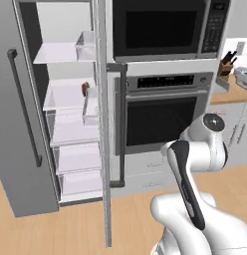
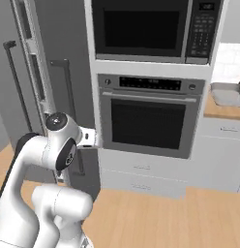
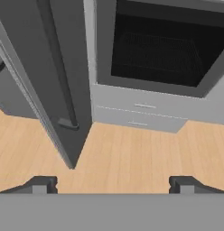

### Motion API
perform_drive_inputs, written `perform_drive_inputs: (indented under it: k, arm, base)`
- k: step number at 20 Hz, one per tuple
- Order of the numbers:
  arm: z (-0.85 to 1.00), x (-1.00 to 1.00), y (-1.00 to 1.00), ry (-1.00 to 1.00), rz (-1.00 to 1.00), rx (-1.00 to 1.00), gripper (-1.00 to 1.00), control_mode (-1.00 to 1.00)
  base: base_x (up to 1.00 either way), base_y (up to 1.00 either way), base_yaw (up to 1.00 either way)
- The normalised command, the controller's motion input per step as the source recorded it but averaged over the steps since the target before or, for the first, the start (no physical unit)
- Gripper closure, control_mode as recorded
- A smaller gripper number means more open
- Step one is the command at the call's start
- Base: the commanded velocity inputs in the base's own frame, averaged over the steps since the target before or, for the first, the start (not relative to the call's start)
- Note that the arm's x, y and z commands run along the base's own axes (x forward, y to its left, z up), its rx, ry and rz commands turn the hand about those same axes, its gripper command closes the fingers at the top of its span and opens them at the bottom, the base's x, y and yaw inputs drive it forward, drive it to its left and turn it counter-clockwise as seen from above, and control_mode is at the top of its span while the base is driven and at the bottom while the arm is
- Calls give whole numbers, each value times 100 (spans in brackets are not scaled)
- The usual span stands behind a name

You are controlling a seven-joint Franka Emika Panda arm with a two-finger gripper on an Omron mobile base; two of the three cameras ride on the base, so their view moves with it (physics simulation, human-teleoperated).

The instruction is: Place one lemon and one steak in each tupperware on the nearby counter, to pack two identical lunches.

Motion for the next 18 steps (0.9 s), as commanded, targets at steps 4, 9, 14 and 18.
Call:
perform_drive_inputs:
  k: [4, 9, 14, 18]
  arm:
    - [0, 0, 0, 0, 0, 0, -100, 100]
    - [0, 0, 0, 0, 0, 0, -100, 100]
    - [0, 0, 0, 0, 0, 0, -100, 100]
    - [0, 0, 0, 0, 0, 0, -100, 100]
  base:
    - [-63, 100, 0]
    - [-3, 100, 0]
    - [57, 95, 0]
    - [82, 48, -4]
